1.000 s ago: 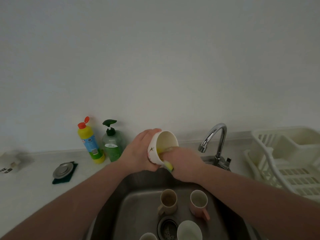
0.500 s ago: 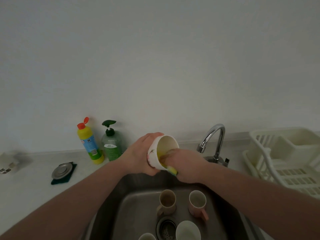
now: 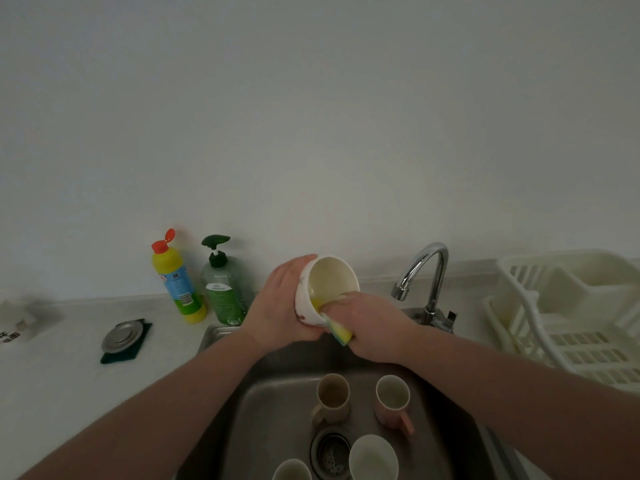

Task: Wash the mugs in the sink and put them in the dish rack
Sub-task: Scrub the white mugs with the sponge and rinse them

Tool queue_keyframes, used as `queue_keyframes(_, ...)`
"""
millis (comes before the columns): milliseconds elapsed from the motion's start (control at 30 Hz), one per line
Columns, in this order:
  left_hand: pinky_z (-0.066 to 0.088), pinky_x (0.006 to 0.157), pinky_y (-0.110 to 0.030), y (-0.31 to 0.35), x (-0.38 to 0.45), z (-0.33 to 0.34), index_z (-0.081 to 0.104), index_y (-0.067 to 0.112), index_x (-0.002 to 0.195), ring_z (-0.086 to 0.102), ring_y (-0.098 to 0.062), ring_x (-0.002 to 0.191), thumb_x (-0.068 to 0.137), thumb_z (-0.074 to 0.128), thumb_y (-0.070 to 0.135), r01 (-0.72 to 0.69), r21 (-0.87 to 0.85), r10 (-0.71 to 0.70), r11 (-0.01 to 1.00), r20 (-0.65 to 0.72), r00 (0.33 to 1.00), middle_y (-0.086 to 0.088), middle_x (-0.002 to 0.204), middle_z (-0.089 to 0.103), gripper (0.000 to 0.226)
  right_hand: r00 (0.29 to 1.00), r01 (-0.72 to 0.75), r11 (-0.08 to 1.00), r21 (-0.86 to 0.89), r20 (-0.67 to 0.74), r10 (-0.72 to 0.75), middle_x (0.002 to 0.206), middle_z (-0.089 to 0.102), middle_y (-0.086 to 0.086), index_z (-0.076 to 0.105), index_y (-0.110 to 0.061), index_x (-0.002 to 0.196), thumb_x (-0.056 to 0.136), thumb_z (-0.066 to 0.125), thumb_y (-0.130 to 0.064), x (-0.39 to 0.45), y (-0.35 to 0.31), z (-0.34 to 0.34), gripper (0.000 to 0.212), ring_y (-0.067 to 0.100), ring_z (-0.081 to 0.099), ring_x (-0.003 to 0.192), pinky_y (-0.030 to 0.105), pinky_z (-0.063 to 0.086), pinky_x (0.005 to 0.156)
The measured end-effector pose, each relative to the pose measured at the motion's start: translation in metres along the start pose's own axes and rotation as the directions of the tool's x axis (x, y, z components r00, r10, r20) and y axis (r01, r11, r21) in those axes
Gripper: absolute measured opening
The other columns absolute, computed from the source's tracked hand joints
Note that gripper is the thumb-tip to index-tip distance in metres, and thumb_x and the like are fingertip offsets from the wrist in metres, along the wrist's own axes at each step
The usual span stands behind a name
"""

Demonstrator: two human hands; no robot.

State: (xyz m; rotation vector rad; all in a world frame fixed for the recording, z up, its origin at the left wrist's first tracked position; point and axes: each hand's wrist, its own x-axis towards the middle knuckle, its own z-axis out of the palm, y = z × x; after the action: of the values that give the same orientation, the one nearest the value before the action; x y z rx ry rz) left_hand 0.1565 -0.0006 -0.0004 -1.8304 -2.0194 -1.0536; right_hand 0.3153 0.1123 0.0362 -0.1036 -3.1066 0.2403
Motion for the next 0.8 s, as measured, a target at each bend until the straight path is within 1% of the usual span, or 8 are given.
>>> queue_keyframes(67, 0.031, 0.107, -0.021, -0.001, 0.003, -0.003, 0.031, 0.017, 0.138, 0.036, -0.003, 0.124, 0.053, 0.076, 0.056, -0.043, -0.003, 0.043, 0.999, 0.047, 0.998, 0.006, 0.135, 0.043, 0.103, 0.999, 0.031, 0.999, -0.028, 0.026, -0.030, 0.133, 0.053, 0.003, 0.045, -0.019, 0.134, 0.091, 0.055, -0.020, -0.001, 0.001, -0.005, 0.044, 0.022, 0.049, 0.122, 0.032, 0.041, 0.098)
queue_keyframes(133, 0.028, 0.108, -0.015, -0.003, 0.002, -0.005, 0.034, 0.013, 0.137, 0.041, -0.007, 0.124, 0.054, 0.078, 0.053, -0.083, 0.012, 0.081, 0.996, 0.101, 0.992, -0.001, 0.134, 0.046, 0.102, 0.994, 0.082, 0.996, -0.042, 0.079, -0.079, 0.122, 0.060, 0.003, 0.051, -0.018, 0.125, 0.094, 0.052, -0.036, -0.001, 0.004, -0.009, 0.036, 0.021, 0.057, 0.110, 0.030, 0.047, 0.092)
queue_keyframes(233, 0.028, 0.108, -0.012, -0.001, -0.001, -0.006, 0.037, 0.010, 0.135, 0.044, -0.011, 0.122, 0.054, 0.080, 0.048, -0.109, 0.018, 0.106, 0.994, 0.144, 0.984, -0.006, 0.132, 0.050, 0.099, 0.979, 0.143, 0.988, -0.061, 0.152, -0.132, 0.122, 0.060, -0.002, 0.053, -0.021, 0.124, 0.090, 0.047, -0.059, 0.000, 0.011, -0.011, 0.051, 0.016, 0.058, 0.106, 0.033, 0.049, 0.094)
queue_keyframes(367, 0.026, 0.107, -0.009, 0.001, 0.002, -0.006, 0.039, 0.009, 0.134, 0.041, -0.006, 0.121, 0.053, 0.084, 0.046, -0.134, 0.033, 0.128, 0.990, 0.148, 0.981, -0.006, 0.130, 0.051, 0.099, 0.986, 0.142, 0.986, -0.083, 0.096, -0.134, 0.134, 0.053, -0.003, 0.049, -0.023, 0.131, 0.086, 0.033, -0.071, -0.001, 0.012, -0.007, 0.068, 0.017, 0.052, 0.119, 0.036, 0.046, 0.099)
queue_keyframes(500, 0.026, 0.106, -0.007, -0.001, -0.001, -0.011, 0.036, 0.015, 0.136, 0.038, -0.002, 0.122, 0.047, 0.093, 0.038, -0.121, 0.011, 0.116, 0.993, 0.201, 0.973, 0.000, 0.133, 0.048, 0.109, 0.985, 0.170, 0.985, -0.024, 0.035, -0.169, 0.119, 0.061, -0.003, 0.056, -0.024, 0.121, 0.089, 0.019, -0.067, -0.003, 0.007, 0.003, 0.065, 0.016, 0.056, 0.109, 0.026, 0.045, 0.090)
queue_keyframes(633, 0.027, 0.106, -0.007, -0.003, -0.004, -0.010, 0.034, 0.015, 0.137, 0.038, 0.001, 0.122, 0.053, 0.083, 0.044, -0.128, -0.016, 0.129, 0.992, 0.232, 0.964, 0.008, 0.132, 0.045, 0.101, 0.993, 0.105, 0.979, 0.177, 0.044, -0.114, 0.087, 0.063, 0.000, 0.060, -0.020, 0.090, 0.092, 0.023, -0.062, 0.002, 0.005, 0.015, 0.057, 0.016, 0.057, 0.080, 0.026, 0.045, 0.073)
queue_keyframes(700, 0.030, 0.103, -0.007, -0.005, -0.003, -0.010, 0.033, 0.018, 0.137, 0.039, 0.004, 0.121, 0.054, 0.081, 0.047, -0.085, -0.040, 0.092, 0.996, 0.237, 0.967, 0.012, 0.132, 0.043, 0.100, 0.994, 0.034, 0.960, 0.278, 0.087, -0.060, 0.082, 0.061, 0.002, 0.063, -0.014, 0.092, 0.099, 0.031, -0.050, 0.005, 0.004, 0.015, 0.048, 0.016, 0.054, 0.076, 0.025, 0.039, 0.070)
queue_keyframes(800, 0.033, 0.101, -0.008, -0.006, -0.003, -0.011, 0.031, 0.028, 0.138, 0.040, 0.008, 0.122, 0.052, 0.084, 0.046, -0.038, -0.068, 0.054, 0.997, 0.262, 0.963, 0.024, 0.133, 0.039, 0.103, 0.982, 0.092, 0.973, 0.210, 0.141, -0.124, 0.095, 0.063, 0.003, 0.062, -0.015, 0.108, 0.100, 0.036, -0.042, 0.001, 0.008, 0.001, 0.038, 0.019, 0.056, 0.088, 0.031, 0.045, 0.082)
